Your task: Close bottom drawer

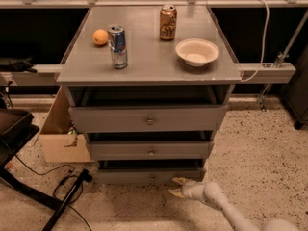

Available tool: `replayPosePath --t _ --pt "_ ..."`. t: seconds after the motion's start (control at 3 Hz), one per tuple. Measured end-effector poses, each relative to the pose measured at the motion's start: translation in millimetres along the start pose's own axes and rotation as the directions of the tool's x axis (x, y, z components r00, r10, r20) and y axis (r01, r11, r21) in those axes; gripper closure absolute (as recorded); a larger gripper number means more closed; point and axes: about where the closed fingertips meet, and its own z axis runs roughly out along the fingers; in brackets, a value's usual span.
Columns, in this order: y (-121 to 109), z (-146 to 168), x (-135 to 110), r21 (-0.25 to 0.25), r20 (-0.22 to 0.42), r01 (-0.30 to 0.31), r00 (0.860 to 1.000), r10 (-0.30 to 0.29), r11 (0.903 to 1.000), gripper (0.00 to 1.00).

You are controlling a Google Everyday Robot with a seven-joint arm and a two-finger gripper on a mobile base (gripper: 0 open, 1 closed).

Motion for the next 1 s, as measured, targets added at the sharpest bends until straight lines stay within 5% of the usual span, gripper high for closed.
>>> replayPosePath --t 0.67,1.0 --pt "-53 30 -2 0.074 0.091 0.021 0.995 -0.028 0.997 1.0" --pt "-53 30 -2 0.074 0.091 0.021 0.995 -0.028 0.997 1.0"
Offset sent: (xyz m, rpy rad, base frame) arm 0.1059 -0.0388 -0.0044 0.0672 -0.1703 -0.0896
